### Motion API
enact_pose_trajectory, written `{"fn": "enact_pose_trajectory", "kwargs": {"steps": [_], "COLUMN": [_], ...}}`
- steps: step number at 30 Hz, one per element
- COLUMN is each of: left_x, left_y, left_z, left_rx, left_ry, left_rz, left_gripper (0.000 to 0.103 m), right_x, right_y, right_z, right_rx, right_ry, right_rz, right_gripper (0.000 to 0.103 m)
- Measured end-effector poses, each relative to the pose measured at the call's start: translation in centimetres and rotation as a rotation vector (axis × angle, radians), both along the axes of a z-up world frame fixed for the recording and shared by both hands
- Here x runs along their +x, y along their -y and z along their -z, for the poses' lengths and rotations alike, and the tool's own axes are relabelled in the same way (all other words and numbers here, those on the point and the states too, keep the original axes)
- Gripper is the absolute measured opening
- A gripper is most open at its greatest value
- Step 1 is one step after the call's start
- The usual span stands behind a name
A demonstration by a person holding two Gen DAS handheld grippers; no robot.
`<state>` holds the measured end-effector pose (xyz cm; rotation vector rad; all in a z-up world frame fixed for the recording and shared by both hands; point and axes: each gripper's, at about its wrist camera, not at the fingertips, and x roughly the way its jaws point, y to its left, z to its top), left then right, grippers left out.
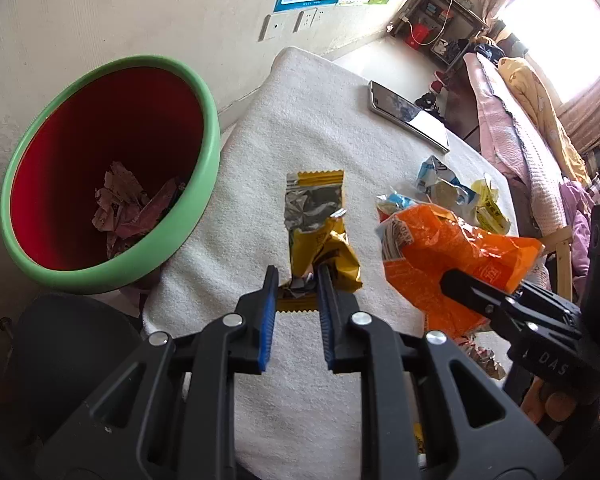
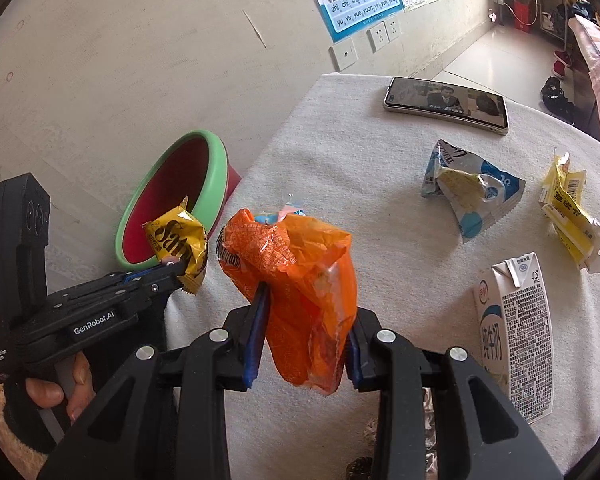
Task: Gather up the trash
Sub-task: 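Carry the yellow wrapper and orange bag over the green-rimmed bin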
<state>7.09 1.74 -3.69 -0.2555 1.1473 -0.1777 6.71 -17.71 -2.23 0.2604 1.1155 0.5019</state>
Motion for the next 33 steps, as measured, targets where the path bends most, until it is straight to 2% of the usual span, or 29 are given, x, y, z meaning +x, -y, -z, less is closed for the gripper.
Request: {"fn": "enact_pose_trajectory", "kwargs": {"steps": [25, 33], "left_x": [0.7, 0.6], "left_y": [-5.4, -6.6], "left_z": [-1.2, -1.6], "left_rx": [0.012, 0.023], "left_ry": [0.047, 0.067], "left_rz": [-0.137, -0.166], "left_gripper": [0.019, 0.019], "right_x": [0.5, 0.6], "right_y": [-4.8, -5.6], "right_z": [-0.7, -2.1], "right_rx": [0.002, -0.007], "right_ry": [0.025, 0.057], "right_rz": [-0.097, -0.117], "right_gripper": [0.032, 0.032]}}
